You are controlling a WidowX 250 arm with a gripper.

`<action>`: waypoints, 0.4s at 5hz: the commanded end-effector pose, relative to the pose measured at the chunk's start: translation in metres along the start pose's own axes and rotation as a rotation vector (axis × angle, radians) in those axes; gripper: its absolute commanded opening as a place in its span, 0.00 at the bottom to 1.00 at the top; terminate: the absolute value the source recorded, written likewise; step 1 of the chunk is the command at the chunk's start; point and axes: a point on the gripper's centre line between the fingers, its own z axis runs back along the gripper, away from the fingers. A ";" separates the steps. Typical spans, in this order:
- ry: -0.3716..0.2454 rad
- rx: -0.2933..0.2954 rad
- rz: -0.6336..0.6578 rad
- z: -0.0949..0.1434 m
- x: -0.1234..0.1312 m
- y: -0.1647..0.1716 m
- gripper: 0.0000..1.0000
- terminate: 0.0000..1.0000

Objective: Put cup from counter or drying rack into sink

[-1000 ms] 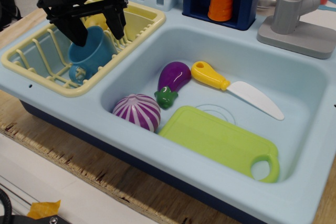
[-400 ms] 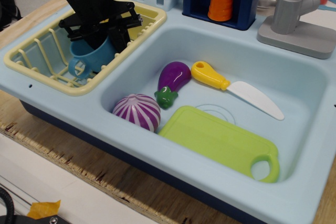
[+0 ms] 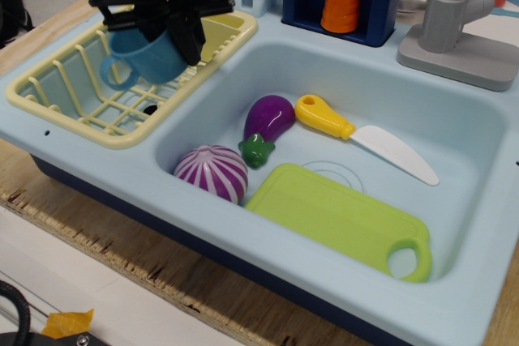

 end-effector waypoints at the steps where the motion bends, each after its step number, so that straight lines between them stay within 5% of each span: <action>1: -0.089 0.014 -0.113 0.042 0.000 -0.033 0.00 0.00; 2: -0.029 -0.002 -0.257 0.036 -0.015 -0.069 0.00 0.00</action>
